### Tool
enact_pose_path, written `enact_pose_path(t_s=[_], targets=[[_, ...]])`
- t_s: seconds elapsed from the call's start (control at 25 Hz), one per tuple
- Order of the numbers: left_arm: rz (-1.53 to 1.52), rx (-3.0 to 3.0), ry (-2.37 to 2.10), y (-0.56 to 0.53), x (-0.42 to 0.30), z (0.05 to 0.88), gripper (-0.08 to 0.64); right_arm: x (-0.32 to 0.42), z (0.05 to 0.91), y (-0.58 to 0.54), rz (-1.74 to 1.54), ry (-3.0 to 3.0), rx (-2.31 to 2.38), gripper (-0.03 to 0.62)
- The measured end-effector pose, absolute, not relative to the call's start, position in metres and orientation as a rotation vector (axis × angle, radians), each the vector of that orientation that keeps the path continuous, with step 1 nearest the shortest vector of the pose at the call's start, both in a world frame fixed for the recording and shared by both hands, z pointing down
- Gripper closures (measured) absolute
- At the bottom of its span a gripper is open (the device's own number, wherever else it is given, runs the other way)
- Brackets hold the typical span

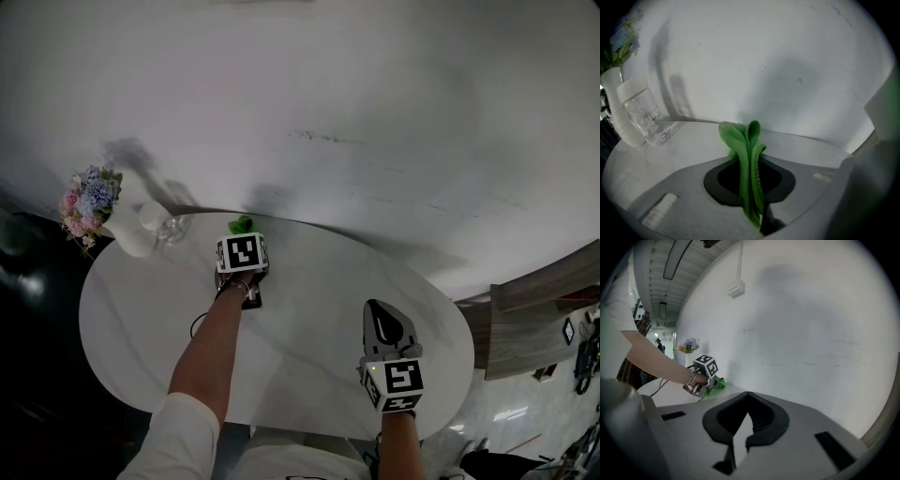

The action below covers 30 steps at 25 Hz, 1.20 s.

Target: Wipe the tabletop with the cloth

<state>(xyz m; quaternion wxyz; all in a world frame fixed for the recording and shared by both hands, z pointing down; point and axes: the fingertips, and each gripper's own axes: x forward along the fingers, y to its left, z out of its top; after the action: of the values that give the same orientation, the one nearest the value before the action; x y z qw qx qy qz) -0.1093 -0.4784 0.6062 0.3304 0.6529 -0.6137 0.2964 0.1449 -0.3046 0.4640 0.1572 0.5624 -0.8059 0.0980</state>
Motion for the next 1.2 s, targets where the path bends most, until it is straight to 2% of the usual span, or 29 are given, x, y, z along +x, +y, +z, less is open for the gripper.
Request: enact_pose_path(t_s=[1.2], targets=[[0.794,1.716,-1.594,-0.465,-0.034,0.605,0.509,0.208,0.47,-0.287,0.325,-2.334,1.632,0.597]])
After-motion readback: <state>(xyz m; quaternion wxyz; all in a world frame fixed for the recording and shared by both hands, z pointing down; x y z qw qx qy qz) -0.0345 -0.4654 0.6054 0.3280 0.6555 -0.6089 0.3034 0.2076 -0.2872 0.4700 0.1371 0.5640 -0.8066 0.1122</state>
